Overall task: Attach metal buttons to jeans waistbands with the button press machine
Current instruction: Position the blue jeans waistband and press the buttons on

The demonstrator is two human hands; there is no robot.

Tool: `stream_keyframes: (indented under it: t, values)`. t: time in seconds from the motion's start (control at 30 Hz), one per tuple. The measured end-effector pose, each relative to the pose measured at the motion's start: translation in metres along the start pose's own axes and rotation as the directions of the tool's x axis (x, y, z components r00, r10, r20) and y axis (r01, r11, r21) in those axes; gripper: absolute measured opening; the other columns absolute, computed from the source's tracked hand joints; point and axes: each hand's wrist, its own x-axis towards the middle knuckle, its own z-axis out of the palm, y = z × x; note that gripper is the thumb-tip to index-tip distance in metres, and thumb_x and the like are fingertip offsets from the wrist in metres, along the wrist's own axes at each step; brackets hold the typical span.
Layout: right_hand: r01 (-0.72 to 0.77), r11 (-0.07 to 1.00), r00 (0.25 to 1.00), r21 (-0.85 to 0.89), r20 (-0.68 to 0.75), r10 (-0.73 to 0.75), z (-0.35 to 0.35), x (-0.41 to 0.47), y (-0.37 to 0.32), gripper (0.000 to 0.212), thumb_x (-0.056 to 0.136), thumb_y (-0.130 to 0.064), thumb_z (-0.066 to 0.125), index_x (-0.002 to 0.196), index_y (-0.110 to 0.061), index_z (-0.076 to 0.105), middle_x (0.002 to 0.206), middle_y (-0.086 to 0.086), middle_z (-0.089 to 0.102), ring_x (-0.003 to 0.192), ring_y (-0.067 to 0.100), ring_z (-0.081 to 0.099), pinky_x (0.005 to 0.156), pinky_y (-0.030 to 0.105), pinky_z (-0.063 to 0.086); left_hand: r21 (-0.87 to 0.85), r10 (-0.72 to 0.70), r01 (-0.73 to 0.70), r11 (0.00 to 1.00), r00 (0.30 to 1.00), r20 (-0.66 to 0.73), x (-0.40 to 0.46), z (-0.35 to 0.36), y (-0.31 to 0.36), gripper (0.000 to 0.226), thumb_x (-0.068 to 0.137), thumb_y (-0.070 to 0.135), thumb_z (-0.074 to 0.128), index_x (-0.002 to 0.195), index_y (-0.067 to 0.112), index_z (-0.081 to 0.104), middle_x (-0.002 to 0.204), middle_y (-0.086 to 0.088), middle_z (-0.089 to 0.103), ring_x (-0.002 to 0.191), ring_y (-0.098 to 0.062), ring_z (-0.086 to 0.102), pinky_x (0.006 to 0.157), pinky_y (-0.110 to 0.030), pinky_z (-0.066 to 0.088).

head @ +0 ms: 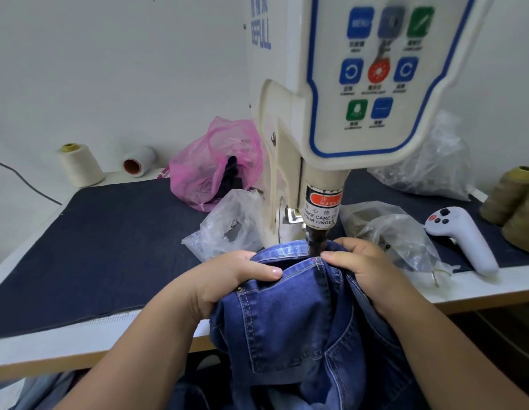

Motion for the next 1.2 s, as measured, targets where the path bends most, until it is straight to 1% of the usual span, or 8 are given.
stream_keyframes:
  t: [0.1,0.33,0.43,0.63,0.77,0.93,1.07,1.2]
  values:
    - [0.028,1.0,1.0,-0.011,0.014,-0.028,0.0,-0.001,0.001,0.019,0.066,-0.022,0.074,0.081,-0.01,0.075,0.083,0.016,0.074,0.076,0.025,0.068,0.078,0.036,0.052,-0.001,-0.006,0.006,1.0,1.0,-0.017,0.002,-0.002,-0.003,0.057,0.066,0.024,0.08,0.116,-0.001,0.068,0.118,-0.029,0.066,0.1,-0.039,0.063,0.104,-0.054,0.044]
    - [0.079,0.996,0.997,-0.029,0.022,-0.079,-0.002,-0.006,0.002,0.013,0.067,-0.024,0.076,0.079,-0.019,0.076,0.079,0.009,0.074,0.073,0.018,0.068,0.073,0.031,0.053,0.017,0.025,-0.025,1.0,0.999,-0.021,0.006,-0.005,-0.009,0.058,0.068,0.022,0.077,0.118,-0.005,0.065,0.117,-0.03,0.066,0.098,-0.038,0.064,0.097,-0.047,0.048]
    - [0.09,0.995,0.996,-0.045,0.028,-0.088,-0.003,-0.006,0.005,0.023,0.064,-0.031,0.079,0.083,-0.019,0.076,0.082,0.012,0.074,0.076,0.021,0.068,0.077,0.036,0.053,0.01,0.041,-0.04,0.999,0.999,-0.017,0.007,-0.005,-0.011,0.064,0.064,0.025,0.079,0.117,-0.007,0.064,0.112,-0.03,0.067,0.098,-0.038,0.062,0.095,-0.046,0.048]
    - [0.097,0.991,0.995,-0.096,0.001,-0.097,-0.003,-0.003,0.007,0.036,0.057,-0.043,0.08,0.082,-0.018,0.075,0.081,0.013,0.074,0.074,0.021,0.068,0.077,0.038,0.052,-0.014,0.045,-0.045,0.999,0.999,-0.022,0.007,-0.006,-0.012,0.057,0.062,0.027,0.081,0.11,-0.001,0.07,0.103,-0.022,0.071,0.09,-0.033,0.067,0.086,-0.039,0.054]
    - [0.106,0.984,0.994,-0.14,-0.019,-0.11,-0.003,-0.003,0.009,0.037,0.059,-0.046,0.079,0.082,-0.017,0.074,0.085,0.019,0.073,0.074,0.022,0.067,0.077,0.04,0.051,-0.026,0.056,-0.057,0.998,0.997,-0.048,0.007,-0.004,-0.013,0.067,0.058,0.026,0.081,0.115,-0.007,0.065,0.104,-0.025,0.069,0.097,-0.037,0.062,0.092,-0.045,0.048]
    - [0.122,0.98,0.992,-0.157,-0.014,-0.125,-0.004,-0.003,0.009,0.035,0.06,-0.047,0.078,0.081,-0.02,0.075,0.082,0.016,0.073,0.072,0.02,0.068,0.076,0.04,0.052,-0.036,0.044,-0.046,0.998,0.998,-0.054,0.005,-0.003,-0.011,0.052,0.068,0.018,0.076,0.113,-0.005,0.065,0.106,-0.026,0.067,0.101,-0.04,0.059,0.098,-0.048,0.045]
    - [0.122,0.98,0.992,-0.155,-0.023,-0.127,-0.004,-0.002,0.009,0.033,0.059,-0.046,0.078,0.08,-0.021,0.075,0.081,0.013,0.074,0.072,0.019,0.068,0.075,0.039,0.052,-0.037,0.033,-0.036,0.999,0.997,-0.066,0.005,-0.001,-0.01,0.054,0.072,0.017,0.071,0.12,-0.008,0.061,0.11,-0.027,0.066,0.102,-0.039,0.059,0.101,-0.05,0.044]
    - [0.123,0.979,0.991,-0.161,-0.025,-0.129,-0.005,-0.002,0.009,0.023,0.064,-0.038,0.078,0.079,-0.021,0.076,0.077,0.01,0.074,0.07,0.017,0.068,0.073,0.037,0.052,-0.042,0.028,-0.03,0.999,0.998,-0.059,0.006,-0.003,-0.011,0.054,0.073,0.016,0.071,0.121,-0.007,0.062,0.113,-0.028,0.066,0.104,-0.04,0.06,0.104,-0.052,0.043]
